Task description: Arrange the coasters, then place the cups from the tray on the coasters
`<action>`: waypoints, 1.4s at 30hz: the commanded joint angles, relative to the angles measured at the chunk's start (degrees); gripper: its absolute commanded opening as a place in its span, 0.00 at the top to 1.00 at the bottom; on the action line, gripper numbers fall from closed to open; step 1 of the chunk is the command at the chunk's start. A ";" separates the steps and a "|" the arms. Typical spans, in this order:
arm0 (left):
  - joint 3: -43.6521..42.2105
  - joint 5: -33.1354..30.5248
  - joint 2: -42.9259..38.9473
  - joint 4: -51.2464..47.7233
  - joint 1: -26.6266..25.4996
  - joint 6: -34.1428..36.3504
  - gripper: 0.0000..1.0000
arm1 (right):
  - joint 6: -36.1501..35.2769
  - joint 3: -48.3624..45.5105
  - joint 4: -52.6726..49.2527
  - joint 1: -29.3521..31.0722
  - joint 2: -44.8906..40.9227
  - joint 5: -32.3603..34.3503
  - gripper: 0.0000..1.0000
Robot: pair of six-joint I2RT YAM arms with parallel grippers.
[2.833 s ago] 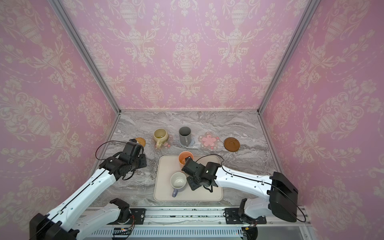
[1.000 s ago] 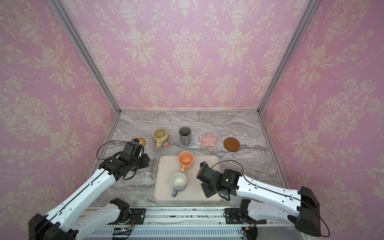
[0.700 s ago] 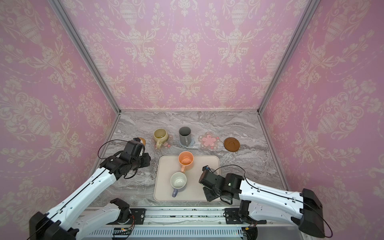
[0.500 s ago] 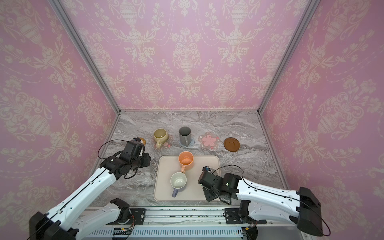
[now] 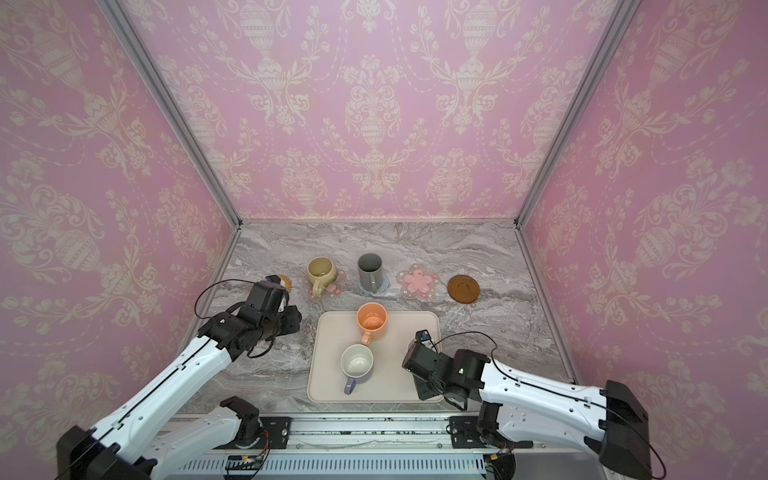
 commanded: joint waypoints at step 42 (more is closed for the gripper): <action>1.84 0.28 2.66 0.54 -2.11 0.34 0.55 | 2.21 1.45 -7.36 -11.15 -15.42 1.62 0.91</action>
